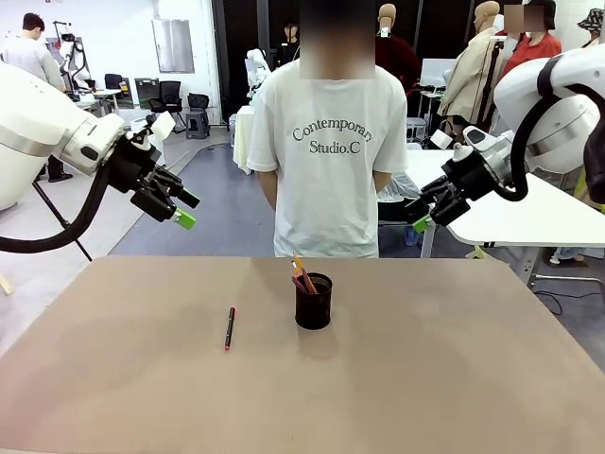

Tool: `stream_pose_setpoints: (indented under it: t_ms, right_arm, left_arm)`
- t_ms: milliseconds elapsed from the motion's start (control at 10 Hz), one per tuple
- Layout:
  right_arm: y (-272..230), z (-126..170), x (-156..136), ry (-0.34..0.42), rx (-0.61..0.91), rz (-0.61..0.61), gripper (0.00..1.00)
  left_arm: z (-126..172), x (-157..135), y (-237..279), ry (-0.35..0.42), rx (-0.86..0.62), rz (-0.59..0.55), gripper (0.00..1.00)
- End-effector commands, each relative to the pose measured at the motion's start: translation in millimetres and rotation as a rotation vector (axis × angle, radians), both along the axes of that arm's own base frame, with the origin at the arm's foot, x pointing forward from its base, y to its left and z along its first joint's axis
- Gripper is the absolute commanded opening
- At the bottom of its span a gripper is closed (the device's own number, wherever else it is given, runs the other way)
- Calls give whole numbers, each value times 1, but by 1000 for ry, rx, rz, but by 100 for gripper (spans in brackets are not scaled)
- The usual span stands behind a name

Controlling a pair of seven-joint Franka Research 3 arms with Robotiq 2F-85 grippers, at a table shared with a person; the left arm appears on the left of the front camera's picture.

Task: Place the pens into the pen holder.
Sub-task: Pick up a writing instrument from the table and place it into the Pen holder.

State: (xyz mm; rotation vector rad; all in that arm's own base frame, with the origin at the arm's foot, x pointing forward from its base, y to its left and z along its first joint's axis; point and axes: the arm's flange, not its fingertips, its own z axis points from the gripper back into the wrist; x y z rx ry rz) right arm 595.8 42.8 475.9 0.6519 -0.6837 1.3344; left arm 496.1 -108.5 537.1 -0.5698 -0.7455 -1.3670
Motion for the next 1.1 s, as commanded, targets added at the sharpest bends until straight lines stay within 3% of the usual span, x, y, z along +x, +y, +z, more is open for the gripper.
stream_pose_setpoints:
  t_ms: [0,1000]
  right_arm:
    - [3,4,-3,-13,-13,-2,100]
    - [3,4,-3,-13,-13,-2,100]
  left_arm:
    - [1,-2,1,6,14,9,100]
    - [1,-2,1,6,14,9,100]
